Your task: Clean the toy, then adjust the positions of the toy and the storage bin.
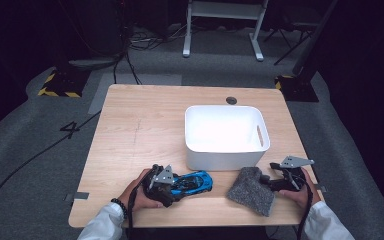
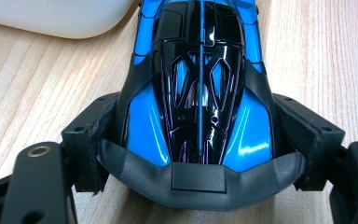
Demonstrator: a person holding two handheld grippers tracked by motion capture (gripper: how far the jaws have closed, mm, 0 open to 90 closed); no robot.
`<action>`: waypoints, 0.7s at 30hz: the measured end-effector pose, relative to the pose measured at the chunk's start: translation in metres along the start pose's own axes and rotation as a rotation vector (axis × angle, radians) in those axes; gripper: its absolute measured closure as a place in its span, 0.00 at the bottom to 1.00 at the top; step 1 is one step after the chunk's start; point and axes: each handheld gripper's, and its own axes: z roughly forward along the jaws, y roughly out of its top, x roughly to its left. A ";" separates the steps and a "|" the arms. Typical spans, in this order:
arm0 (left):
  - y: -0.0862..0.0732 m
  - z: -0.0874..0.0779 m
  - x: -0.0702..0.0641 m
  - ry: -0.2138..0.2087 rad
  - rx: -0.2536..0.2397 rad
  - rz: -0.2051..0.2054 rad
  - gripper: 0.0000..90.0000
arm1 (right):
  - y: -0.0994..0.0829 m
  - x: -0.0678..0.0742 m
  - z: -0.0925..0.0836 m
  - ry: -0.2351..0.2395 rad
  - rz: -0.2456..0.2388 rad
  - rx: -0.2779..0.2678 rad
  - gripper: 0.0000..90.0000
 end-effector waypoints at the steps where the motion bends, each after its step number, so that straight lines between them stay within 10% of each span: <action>1: 0.000 0.000 0.000 0.000 0.000 0.000 0.26 | 0.000 0.000 0.000 0.000 0.001 -0.003 0.25; 21: 0.003 -0.004 -0.003 -0.004 -0.008 -0.033 0.27 | 0.001 -0.002 0.001 0.013 -0.007 -0.001 0.25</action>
